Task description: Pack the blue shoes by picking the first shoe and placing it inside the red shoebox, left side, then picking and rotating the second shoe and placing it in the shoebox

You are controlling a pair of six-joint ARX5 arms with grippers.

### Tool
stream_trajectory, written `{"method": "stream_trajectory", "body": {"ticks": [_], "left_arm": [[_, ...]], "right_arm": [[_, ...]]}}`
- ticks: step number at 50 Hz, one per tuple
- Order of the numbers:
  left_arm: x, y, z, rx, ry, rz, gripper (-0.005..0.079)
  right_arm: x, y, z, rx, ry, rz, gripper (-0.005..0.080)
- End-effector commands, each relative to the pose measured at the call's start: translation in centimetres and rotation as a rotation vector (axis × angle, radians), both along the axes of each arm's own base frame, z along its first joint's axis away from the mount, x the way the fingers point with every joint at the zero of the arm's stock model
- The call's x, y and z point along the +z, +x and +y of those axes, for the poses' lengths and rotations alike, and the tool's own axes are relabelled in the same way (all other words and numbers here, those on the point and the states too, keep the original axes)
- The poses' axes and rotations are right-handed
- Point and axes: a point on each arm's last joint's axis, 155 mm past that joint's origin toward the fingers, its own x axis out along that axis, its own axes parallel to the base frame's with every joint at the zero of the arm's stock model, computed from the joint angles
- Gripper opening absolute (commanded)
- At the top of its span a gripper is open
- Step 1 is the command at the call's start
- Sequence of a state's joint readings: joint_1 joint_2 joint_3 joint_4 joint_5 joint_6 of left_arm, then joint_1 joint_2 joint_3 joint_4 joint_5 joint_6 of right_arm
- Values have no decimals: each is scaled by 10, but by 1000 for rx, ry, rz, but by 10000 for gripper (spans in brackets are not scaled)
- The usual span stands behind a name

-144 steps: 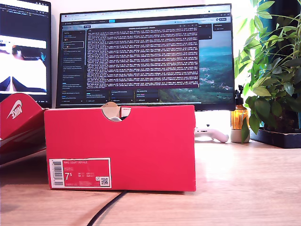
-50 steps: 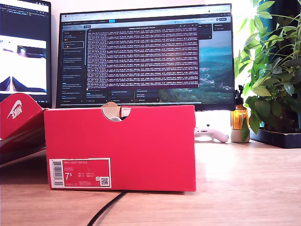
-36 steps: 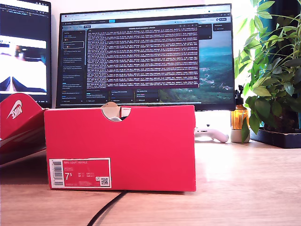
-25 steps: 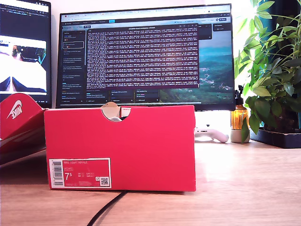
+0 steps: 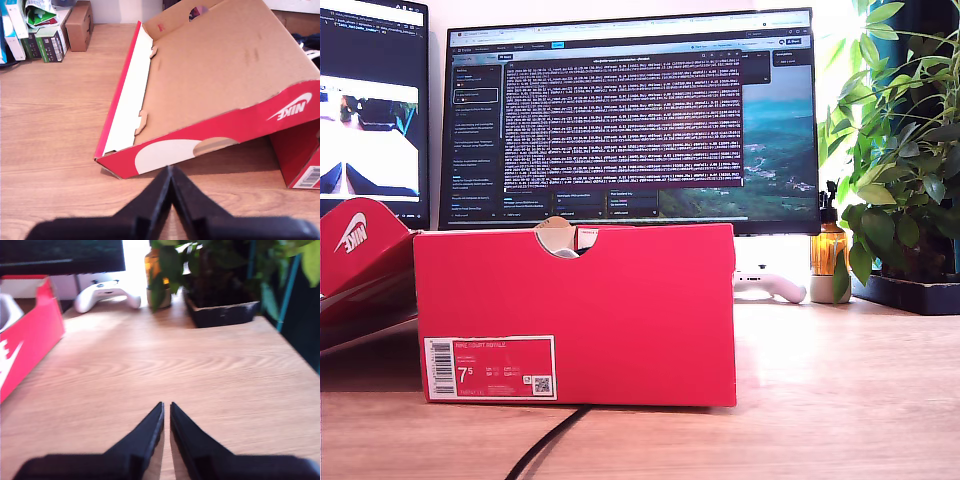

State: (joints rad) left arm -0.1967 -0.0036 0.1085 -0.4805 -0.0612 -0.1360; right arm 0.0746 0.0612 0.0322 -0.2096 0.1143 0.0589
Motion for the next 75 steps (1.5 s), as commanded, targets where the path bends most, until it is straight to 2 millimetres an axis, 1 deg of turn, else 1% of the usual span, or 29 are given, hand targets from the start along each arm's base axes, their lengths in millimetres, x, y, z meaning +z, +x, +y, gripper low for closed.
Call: {"method": "stream_trajectory", "body": {"ticks": [1, 29, 44, 50, 56, 63, 69, 75], "left_arm": [[-7, 0, -1, -2, -4, 9, -16], [-7, 0, 0, 2, -4, 9, -16], [-8, 2, 26, 112, 6, 11, -17], [-6, 3, 33, 137, 29, 1, -16], [-1, 10, 33, 143, 23, -52, -17], [-5, 13, 32, 138, 16, -59, -16], [0, 18, 38, 158, 28, -106, -16], [0, 18, 43, 178, 24, -108, -16]], "right_arm": [[-5, 1, -1, -8, 11, 3, -8], [-5, 1, -2, -9, 12, 0, -7], [-4, 1, -2, -9, 12, -1, -8], [-4, 1, -2, -9, 12, -1, -7], [-4, 1, -2, -9, 12, -1, -7], [-4, 1, -2, -9, 12, -2, -8], [-4, 1, -2, -9, 12, -2, -7], [-4, 1, -2, -9, 12, -2, -7]]}}
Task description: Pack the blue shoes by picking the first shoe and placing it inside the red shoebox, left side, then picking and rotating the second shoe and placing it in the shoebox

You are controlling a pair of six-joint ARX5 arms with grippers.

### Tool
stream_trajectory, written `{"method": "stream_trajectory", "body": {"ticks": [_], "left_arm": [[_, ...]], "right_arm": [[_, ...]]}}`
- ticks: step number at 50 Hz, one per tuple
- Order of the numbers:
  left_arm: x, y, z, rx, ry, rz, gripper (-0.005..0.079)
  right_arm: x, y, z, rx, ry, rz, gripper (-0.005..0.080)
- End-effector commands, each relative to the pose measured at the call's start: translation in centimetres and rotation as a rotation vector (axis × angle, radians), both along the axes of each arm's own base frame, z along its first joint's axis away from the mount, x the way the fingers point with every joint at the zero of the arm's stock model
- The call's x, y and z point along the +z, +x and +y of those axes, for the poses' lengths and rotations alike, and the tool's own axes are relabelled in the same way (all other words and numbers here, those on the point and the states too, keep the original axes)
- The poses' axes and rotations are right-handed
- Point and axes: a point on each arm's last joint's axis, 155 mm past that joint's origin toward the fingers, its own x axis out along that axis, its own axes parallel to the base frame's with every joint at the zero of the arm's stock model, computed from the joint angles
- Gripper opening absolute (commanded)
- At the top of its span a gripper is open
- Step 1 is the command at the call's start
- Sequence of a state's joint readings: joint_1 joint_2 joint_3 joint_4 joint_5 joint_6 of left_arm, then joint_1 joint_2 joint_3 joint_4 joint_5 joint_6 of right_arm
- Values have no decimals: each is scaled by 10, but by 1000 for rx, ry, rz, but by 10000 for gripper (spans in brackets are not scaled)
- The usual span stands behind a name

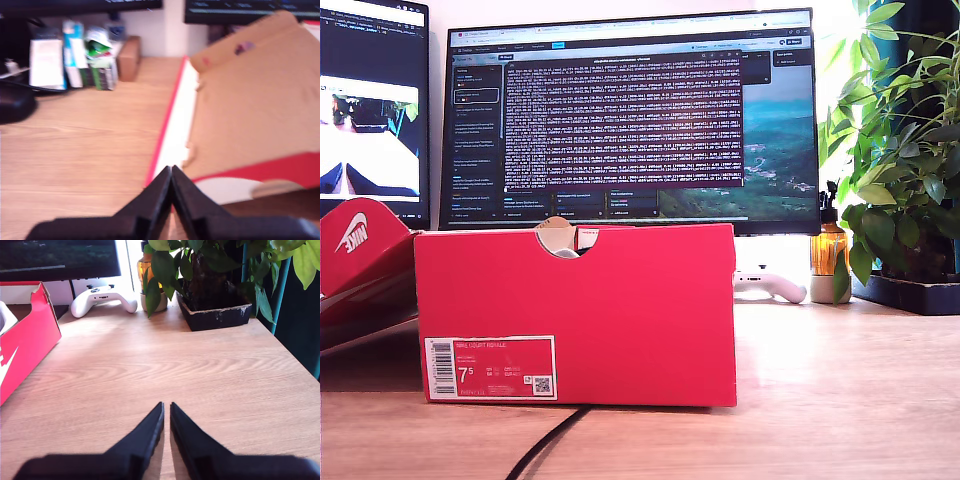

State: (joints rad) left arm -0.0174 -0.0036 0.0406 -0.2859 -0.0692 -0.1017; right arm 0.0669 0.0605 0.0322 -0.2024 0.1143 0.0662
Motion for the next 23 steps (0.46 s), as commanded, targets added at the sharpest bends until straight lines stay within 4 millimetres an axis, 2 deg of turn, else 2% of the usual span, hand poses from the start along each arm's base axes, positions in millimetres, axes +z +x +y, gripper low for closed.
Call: {"method": "stream_trajectory", "body": {"ticks": [1, 23], "left_arm": [[-14, 1, 1, 3, 0, 20, -16], [-14, 0, 1, 4, 0, 22, -16]], "right_arm": [[-6, 0, 0, 0, 5, 7, -8], [-6, 0, 0, 0, 4, 6, -7]]}}
